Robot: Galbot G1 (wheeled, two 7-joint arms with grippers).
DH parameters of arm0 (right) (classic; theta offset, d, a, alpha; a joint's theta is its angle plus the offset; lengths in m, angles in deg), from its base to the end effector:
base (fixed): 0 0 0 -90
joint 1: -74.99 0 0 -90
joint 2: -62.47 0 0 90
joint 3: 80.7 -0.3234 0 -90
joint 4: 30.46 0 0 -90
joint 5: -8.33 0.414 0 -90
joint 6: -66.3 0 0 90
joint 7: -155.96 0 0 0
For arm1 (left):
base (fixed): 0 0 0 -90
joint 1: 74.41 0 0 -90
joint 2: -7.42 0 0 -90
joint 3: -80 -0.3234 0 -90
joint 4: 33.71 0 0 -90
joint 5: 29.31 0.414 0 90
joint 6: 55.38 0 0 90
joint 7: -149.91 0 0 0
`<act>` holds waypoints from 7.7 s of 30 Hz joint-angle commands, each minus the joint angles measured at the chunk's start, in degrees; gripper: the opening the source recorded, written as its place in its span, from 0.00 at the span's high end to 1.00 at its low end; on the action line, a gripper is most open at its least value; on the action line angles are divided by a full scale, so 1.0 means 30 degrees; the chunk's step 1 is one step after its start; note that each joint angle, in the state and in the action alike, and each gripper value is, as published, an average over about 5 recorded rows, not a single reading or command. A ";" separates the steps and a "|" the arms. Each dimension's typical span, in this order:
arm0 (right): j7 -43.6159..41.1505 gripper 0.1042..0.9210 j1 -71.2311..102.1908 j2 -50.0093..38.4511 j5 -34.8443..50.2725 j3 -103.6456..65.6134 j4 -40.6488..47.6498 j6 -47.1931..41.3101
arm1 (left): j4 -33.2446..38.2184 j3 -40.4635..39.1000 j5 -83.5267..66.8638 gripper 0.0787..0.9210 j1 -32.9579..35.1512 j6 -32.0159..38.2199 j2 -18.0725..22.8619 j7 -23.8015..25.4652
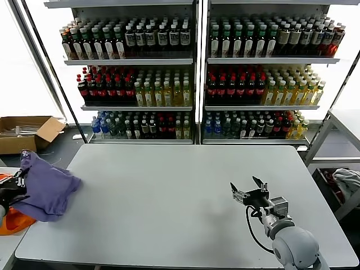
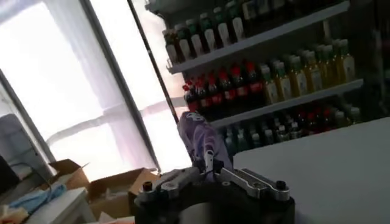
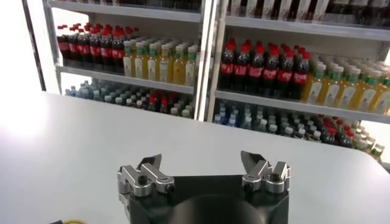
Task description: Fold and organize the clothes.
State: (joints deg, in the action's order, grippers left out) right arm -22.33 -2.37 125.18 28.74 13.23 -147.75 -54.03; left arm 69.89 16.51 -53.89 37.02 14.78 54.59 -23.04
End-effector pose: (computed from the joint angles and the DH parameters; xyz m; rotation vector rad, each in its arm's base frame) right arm 0.3297 -0.0388 -0.2074 0.2905 -2.7854 0.2034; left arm 0.3192 0.2854 -0.1722 0.1829 -2.8149 -0.5024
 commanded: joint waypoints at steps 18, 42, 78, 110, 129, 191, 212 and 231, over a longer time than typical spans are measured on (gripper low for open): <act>-0.0025 0.12 0.1073 0.0405 -0.0581 -0.0515 -0.0418 -0.0140 | 0.2658 -1.5811 -0.1854 0.97 -0.4843 -0.2644 0.6928 -0.2993; 0.1389 0.12 -0.0772 0.1223 0.2778 0.2319 0.0955 -0.0657 | 0.3844 -1.4390 -0.4553 0.45 -0.5246 -0.1238 0.7899 -0.4257; 1.1054 0.14 -0.6423 0.4401 1.2935 1.0283 0.4430 -0.0486 | 0.4346 -1.0075 -0.0688 0.12 -0.2714 -0.3369 0.7175 -0.6768; 1.1018 0.91 -0.6219 0.0743 1.1880 0.9536 0.2819 -0.0949 | 0.5292 -0.9723 -0.1888 0.12 -0.2222 -0.3462 0.7226 -0.6677; 0.1851 0.82 -0.7788 -0.5369 0.2082 0.7020 0.5368 -0.0694 | 0.5613 -1.0028 -0.1714 0.12 -0.2035 -0.3447 0.7667 -0.6673; 0.5783 0.12 0.0448 -0.2591 -0.1670 -0.1890 -0.1008 0.1982 | 0.6372 -0.9625 0.2052 0.12 -0.1418 0.0041 0.9696 -0.4904; 0.6085 0.12 0.0183 -0.1669 -0.0019 -0.1818 0.0042 0.0928 | 0.5853 -0.8639 0.3150 0.12 -0.0813 0.0385 0.9887 -0.3476; 0.5970 0.12 0.0555 -0.1449 0.0132 -0.1828 0.0165 0.1097 | 0.6258 -0.8123 0.3549 0.12 -0.0561 0.0165 0.9924 -0.3379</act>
State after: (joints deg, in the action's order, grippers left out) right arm -4.27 -0.81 120.92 29.57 7.91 -147.48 -50.65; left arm 88.64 -8.43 -44.13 35.13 15.76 84.41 -33.42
